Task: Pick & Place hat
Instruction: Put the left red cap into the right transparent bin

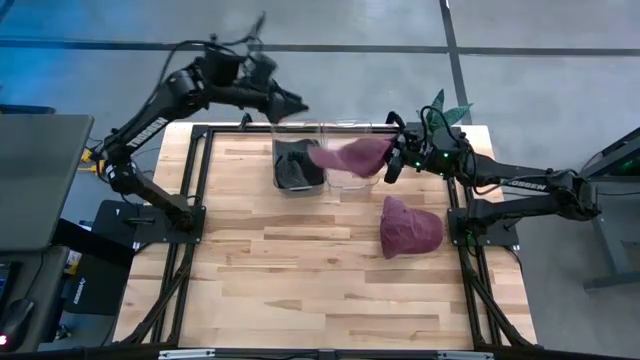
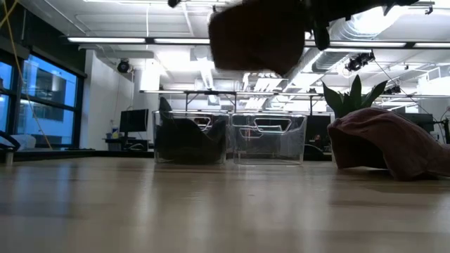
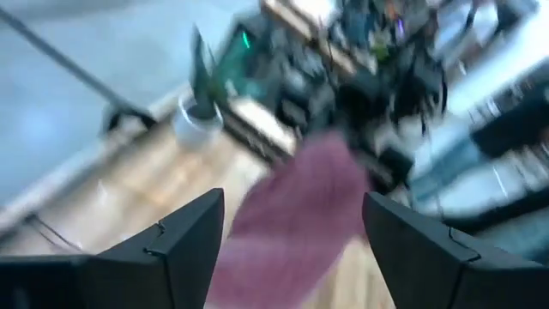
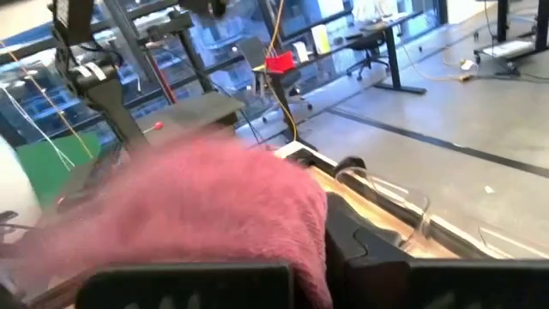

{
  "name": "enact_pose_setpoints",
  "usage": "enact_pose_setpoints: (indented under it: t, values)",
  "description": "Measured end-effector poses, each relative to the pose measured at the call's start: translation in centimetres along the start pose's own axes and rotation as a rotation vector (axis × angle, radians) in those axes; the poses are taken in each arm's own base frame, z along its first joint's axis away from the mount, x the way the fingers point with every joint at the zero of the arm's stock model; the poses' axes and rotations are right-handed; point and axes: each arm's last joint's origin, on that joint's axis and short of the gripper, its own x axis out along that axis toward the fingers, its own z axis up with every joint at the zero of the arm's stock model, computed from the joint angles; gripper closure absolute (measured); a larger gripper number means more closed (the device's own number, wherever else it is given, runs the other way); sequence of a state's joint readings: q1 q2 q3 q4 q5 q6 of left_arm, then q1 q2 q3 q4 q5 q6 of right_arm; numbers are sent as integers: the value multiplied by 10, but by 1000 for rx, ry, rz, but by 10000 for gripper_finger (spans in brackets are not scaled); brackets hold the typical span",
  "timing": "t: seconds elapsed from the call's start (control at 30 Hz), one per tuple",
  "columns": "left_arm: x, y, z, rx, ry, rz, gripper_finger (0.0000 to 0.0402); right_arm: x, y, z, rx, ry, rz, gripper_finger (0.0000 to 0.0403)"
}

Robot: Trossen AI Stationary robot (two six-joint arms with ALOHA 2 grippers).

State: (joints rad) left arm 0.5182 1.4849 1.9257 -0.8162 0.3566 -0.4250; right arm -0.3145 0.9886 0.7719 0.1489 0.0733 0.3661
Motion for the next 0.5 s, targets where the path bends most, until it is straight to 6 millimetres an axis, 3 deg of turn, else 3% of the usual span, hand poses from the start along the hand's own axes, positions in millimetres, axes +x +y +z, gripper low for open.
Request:
enact_pose_setpoints:
  t: [0.2,0.37,0.5]
  values:
    - [-28,5,8,-9,-135,145,138,0,-5,-4,43,38,-62,402]
    - [-46,12,5,-50,-117,190,138,0,-13,-7,91,91,-85,402]
    - [-47,16,0,-65,-61,228,138,2,-15,2,74,109,-91,402]
